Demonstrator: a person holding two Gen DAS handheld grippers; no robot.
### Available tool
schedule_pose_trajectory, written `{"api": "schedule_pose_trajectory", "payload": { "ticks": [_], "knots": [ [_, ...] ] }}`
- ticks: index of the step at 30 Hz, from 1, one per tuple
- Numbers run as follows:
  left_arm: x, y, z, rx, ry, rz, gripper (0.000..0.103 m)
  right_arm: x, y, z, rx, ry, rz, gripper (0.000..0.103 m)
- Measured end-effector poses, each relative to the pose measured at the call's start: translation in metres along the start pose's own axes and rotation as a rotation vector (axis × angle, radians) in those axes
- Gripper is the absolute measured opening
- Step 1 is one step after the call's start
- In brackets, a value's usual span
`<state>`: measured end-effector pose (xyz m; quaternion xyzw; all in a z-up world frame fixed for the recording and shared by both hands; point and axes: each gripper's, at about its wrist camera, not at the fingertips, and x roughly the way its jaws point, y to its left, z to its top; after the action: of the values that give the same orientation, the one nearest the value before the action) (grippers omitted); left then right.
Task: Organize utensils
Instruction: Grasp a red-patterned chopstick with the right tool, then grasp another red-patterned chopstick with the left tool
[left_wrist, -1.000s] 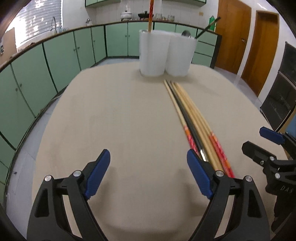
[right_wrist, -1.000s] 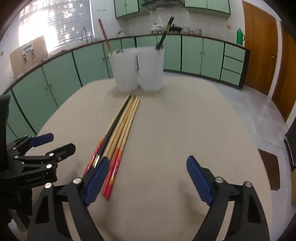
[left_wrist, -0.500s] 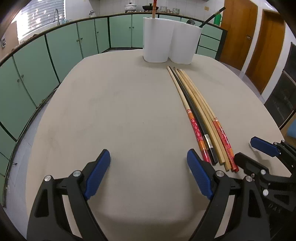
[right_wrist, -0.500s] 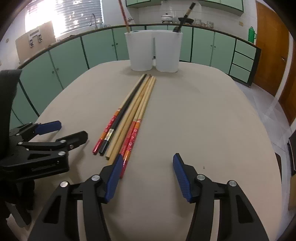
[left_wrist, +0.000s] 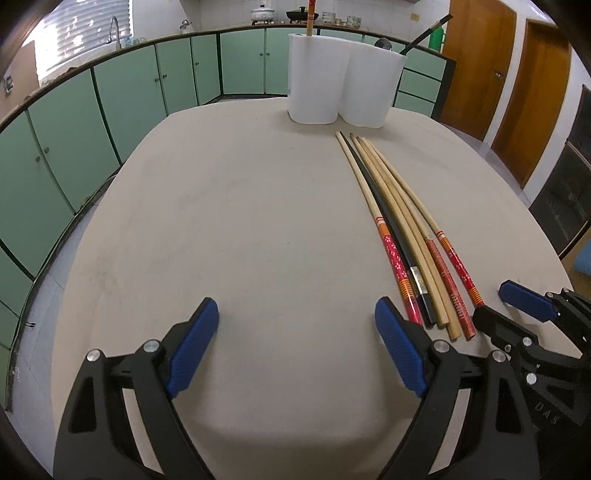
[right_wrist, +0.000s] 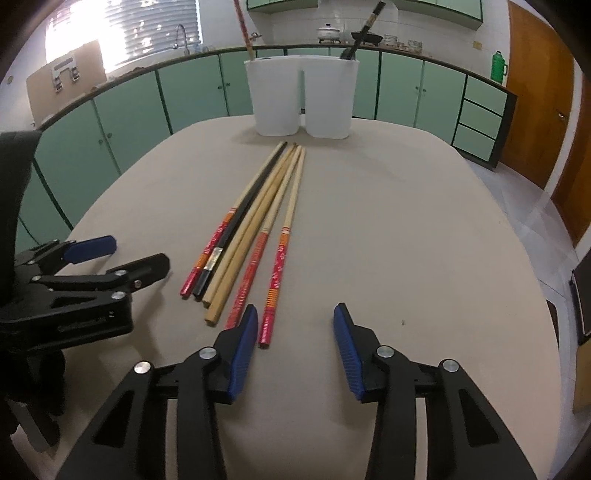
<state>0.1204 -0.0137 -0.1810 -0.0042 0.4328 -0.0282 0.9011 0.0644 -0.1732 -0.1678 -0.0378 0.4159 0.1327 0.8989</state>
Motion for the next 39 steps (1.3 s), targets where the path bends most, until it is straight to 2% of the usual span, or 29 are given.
{"api": "schedule_pose_trajectory", "payload": {
  "ticks": [4,6,18,24,31,33,36,39],
  "knots": [
    [0.0,-0.002,0.001,0.01,-0.004,-0.003,0.085,0.001,0.007,0.0,-0.024,-0.001,0.011,0.014],
    [-0.001,-0.004,0.0,0.016,-0.006,-0.01,0.085,0.002,0.008,0.001,-0.026,-0.001,0.023,0.008],
    [-0.004,-0.023,-0.004,0.061,-0.006,-0.057,0.085,0.0,-0.023,0.001,0.068,-0.009,-0.008,0.006],
    [0.003,-0.029,-0.004,0.081,0.017,-0.024,0.085,0.0,-0.026,0.001,0.073,-0.008,-0.01,0.006],
    [0.003,-0.02,-0.003,0.032,0.018,0.018,0.084,0.0,-0.026,0.001,0.064,-0.006,-0.012,0.007],
    [0.002,-0.022,-0.003,0.046,0.013,0.017,0.08,0.0,-0.026,0.001,0.062,-0.006,-0.011,0.007],
    [0.001,-0.027,-0.002,0.058,0.006,0.001,0.068,0.001,-0.026,0.001,0.065,-0.005,-0.006,0.008],
    [0.0,-0.03,-0.001,0.063,-0.003,-0.024,0.048,0.002,-0.027,0.0,0.073,-0.006,0.005,0.008]
  ]
}}
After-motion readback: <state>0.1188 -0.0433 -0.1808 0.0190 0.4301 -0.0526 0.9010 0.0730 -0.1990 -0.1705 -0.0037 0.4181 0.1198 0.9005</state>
